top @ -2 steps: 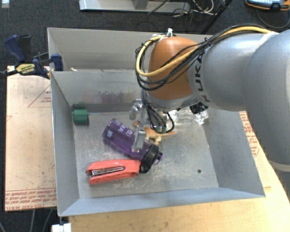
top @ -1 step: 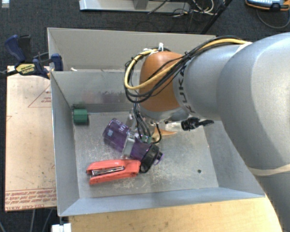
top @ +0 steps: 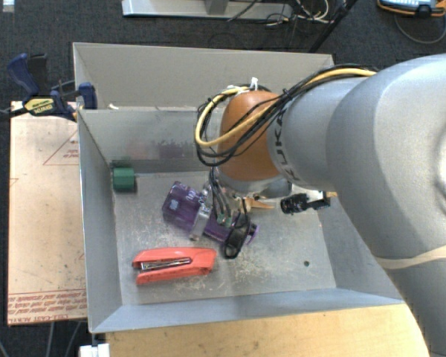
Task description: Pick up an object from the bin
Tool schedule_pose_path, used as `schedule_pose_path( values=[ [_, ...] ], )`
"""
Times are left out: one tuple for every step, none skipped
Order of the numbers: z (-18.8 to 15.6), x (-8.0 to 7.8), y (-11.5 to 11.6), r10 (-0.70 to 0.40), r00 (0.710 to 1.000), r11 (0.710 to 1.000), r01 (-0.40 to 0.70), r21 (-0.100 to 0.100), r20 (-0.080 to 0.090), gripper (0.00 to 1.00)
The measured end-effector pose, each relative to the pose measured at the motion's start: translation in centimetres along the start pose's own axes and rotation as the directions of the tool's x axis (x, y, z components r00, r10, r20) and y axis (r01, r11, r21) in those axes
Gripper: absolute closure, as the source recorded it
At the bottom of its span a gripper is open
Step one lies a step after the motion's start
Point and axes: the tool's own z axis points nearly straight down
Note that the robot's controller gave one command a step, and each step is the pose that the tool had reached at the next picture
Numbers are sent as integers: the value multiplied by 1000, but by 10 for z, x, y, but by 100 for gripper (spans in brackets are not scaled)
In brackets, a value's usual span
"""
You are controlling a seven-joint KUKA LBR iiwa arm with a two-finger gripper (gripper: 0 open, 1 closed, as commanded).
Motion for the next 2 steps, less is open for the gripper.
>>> schedule_pose_path(
  values=[
    [0, 0, 0, 0, 1000, 1000, 0, 0, 0, 100],
    [-2, 1, -1, 0, 1000, 1000, 0, 2, -3, 100]
  ],
)
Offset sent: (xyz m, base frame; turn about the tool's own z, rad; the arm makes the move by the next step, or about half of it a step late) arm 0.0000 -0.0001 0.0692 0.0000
